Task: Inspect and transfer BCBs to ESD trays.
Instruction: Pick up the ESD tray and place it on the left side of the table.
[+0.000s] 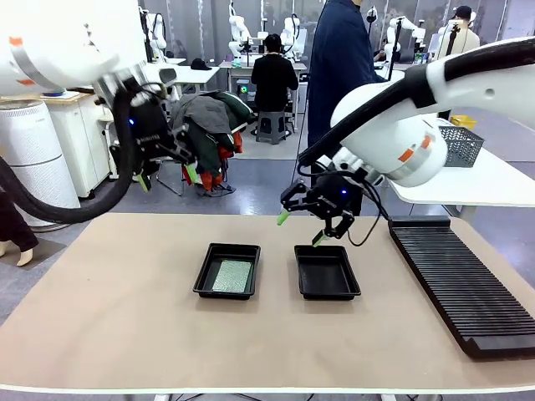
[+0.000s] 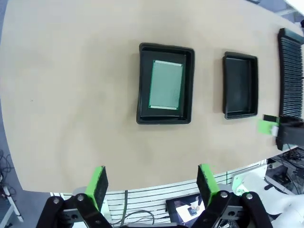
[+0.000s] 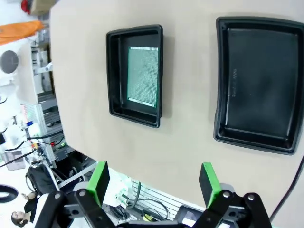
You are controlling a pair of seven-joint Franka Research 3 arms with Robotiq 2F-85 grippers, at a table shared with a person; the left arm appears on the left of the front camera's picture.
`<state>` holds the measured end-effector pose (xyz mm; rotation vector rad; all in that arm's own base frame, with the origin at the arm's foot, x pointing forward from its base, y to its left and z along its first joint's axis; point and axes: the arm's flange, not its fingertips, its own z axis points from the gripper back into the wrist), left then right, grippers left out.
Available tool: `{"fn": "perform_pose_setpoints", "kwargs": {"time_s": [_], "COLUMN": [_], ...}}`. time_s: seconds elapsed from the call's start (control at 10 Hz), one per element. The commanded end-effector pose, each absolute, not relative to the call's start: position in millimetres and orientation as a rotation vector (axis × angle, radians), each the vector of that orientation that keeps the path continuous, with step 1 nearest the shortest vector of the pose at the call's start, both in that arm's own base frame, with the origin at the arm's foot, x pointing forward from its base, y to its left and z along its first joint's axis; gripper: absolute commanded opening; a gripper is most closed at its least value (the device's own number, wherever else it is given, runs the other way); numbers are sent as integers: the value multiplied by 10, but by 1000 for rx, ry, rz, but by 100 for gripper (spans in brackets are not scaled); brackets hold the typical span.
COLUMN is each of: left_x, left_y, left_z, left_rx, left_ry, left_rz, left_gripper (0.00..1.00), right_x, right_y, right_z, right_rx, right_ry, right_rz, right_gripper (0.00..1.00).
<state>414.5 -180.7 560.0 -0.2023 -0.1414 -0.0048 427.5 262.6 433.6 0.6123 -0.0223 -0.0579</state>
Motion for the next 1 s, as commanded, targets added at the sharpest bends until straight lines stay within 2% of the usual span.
{"fn": "perform_pose_setpoints", "kwargs": {"time_s": [0.0,0.5,0.9], "left_x": [4288,4691,4970], "left_y": [-1960,-2266,-2293], "left_z": [5372,4642,4096], "left_rx": [-160,-65,-77], "left_ry": [-114,-124,-115], "left_rz": [27,6,-35], "left_gripper": [100,100,100], "right_x": [4136,4233,4233], "right_y": [2368,2502,2502], "right_z": [4284,4336,4336], "right_rx": [676,637,637], "right_ry": [-19,-29,-29], "right_rz": [-7,-41,-41], "right_gripper": [100,100,100]}}
